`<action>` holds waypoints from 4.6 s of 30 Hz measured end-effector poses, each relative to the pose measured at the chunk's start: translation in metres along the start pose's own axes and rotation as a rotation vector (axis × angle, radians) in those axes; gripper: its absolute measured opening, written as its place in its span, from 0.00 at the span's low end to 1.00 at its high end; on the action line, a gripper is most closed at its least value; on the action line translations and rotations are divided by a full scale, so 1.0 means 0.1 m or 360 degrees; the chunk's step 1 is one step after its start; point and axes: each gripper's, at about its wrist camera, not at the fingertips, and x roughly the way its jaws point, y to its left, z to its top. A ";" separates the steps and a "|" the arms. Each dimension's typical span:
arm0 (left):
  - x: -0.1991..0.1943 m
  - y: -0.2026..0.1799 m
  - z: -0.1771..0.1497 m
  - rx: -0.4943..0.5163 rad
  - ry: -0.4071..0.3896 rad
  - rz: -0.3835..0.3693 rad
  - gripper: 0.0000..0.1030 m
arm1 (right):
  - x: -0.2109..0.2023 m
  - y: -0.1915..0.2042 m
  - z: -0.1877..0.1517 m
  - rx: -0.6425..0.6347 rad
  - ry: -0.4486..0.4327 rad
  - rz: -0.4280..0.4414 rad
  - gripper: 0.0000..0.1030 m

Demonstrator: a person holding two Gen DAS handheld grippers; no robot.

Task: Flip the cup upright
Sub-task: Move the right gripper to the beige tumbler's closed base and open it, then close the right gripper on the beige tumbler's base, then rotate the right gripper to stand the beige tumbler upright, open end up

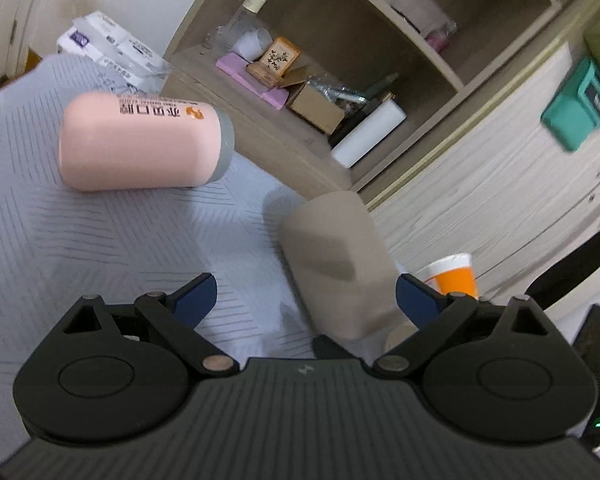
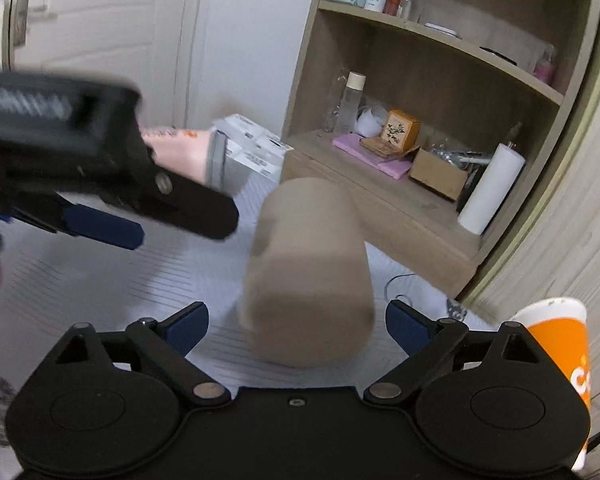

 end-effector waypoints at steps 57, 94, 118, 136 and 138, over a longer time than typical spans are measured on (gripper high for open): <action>-0.40 0.83 -0.20 -0.0261 0.0308 -0.0282 0.75 | -0.43 0.56 0.11 0.0689 0.0295 0.0549 0.94; -0.96 0.30 -0.65 0.0531 0.0085 -0.0236 0.75 | -0.84 0.89 -0.19 0.0269 0.0043 0.0397 0.81; -1.06 0.18 -0.55 0.0956 0.0244 -0.0345 0.74 | -1.04 1.31 -0.39 0.0155 -0.0159 0.0068 0.80; -0.75 0.16 0.12 0.1238 0.0157 -0.0349 0.70 | -0.52 1.20 0.04 0.0050 -0.0308 -0.0070 0.80; -0.68 0.13 0.15 0.1278 0.0176 -0.0346 0.70 | -0.43 1.14 0.04 0.0083 -0.0299 -0.0079 0.80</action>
